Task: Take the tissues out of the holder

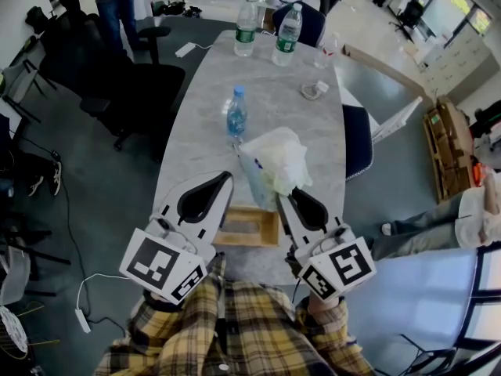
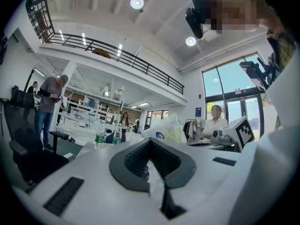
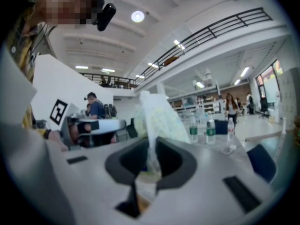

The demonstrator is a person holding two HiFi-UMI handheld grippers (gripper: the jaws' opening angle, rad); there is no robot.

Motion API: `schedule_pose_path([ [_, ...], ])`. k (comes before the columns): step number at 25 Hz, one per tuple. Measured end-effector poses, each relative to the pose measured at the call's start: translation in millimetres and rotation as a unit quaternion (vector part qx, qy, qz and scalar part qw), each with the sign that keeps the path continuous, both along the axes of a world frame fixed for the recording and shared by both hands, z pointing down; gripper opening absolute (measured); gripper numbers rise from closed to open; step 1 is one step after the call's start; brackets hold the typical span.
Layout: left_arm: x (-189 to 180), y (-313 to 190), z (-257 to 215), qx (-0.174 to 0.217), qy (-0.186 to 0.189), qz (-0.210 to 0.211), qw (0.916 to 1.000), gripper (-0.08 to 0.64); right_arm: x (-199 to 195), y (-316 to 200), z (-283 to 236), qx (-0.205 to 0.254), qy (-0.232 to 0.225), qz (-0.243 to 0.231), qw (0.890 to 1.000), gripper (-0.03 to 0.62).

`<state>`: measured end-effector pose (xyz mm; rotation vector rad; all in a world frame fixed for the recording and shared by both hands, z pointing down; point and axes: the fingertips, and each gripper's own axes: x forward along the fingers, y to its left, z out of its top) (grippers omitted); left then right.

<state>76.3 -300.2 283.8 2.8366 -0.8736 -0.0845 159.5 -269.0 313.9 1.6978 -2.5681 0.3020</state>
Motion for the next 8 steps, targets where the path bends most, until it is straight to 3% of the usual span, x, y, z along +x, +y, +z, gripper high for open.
schedule_pose_path([
  [8, -1.4, -0.3, 1.3, 0.002, -0.001, 0.000, 1.0000, 0.017, -6.9, 0.1, 6.2, -0.005, -0.005, -0.007, 1.000, 0.058],
])
